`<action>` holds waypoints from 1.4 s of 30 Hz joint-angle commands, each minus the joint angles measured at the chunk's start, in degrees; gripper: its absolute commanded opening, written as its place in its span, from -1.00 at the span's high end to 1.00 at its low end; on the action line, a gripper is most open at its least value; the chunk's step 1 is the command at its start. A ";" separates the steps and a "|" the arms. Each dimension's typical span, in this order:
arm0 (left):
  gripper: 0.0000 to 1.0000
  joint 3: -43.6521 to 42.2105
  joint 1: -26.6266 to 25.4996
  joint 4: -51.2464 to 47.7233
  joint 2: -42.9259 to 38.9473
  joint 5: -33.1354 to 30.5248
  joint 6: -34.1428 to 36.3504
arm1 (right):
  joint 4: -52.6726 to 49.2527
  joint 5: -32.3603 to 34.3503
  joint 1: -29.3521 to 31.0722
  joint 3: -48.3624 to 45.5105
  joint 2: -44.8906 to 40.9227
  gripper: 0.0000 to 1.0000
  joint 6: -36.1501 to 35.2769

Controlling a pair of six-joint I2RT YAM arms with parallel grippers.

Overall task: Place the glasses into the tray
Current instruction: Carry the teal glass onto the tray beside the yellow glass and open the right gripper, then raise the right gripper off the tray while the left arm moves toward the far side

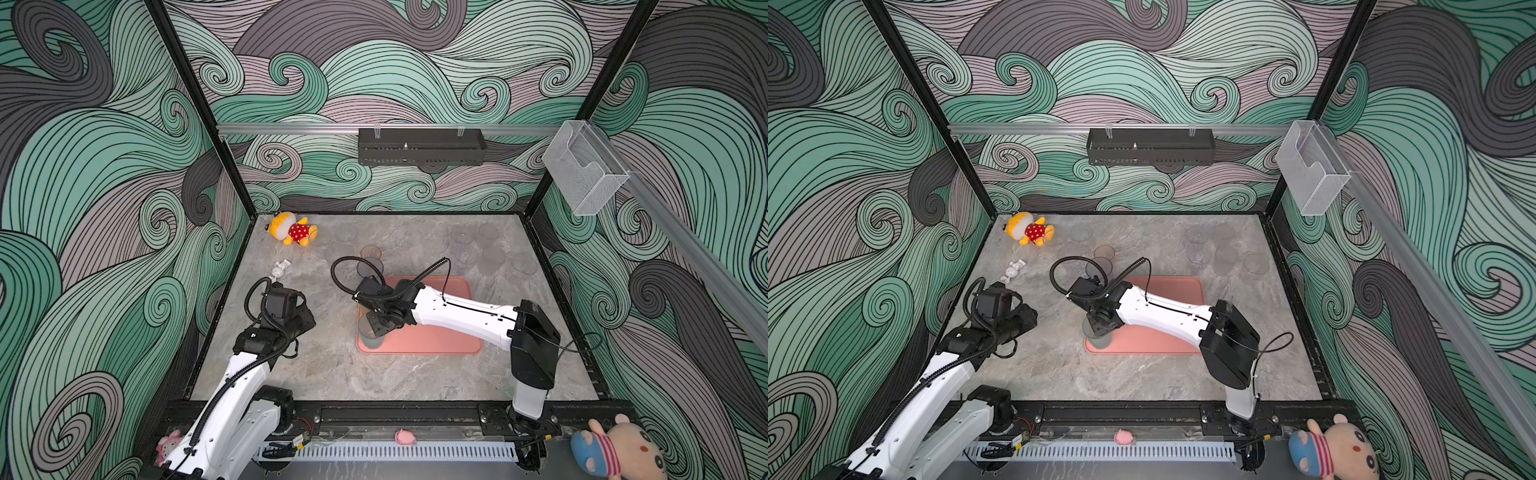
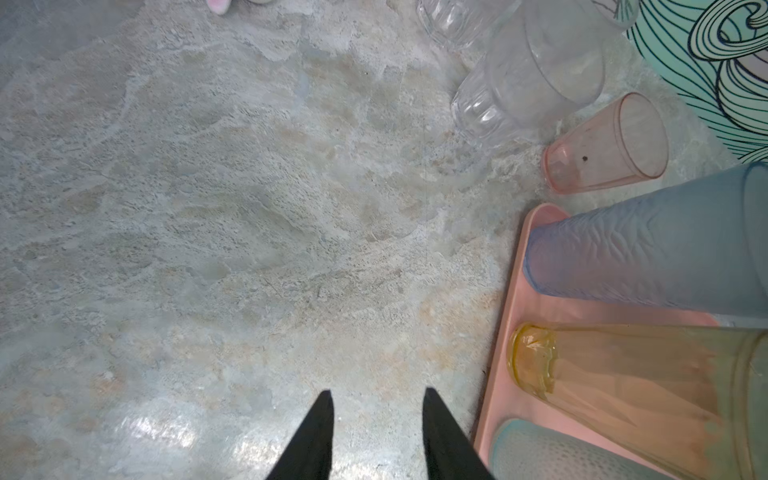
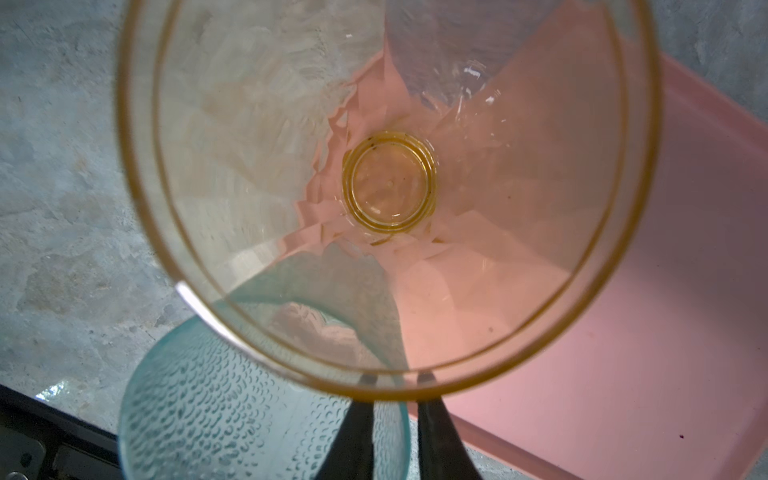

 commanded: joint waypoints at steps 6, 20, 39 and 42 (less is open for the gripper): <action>0.22 0.42 -0.31 0.14 -1.15 -2.66 -0.38 | -1.73 -5.40 -2.02 1.62 -6.57 0.19 0.09; 0.19 14.88 -0.55 -0.51 9.20 0.22 7.65 | -1.71 -8.00 -19.50 -4.74 -22.37 0.02 -5.50; 0.04 23.87 -6.70 11.45 28.73 0.80 18.52 | 10.59 -13.57 -26.64 -18.86 -24.93 0.00 -3.60; -0.04 23.78 -6.72 10.64 27.99 -0.42 18.24 | 14.14 -13.67 -26.63 -22.83 -26.48 0.00 -2.54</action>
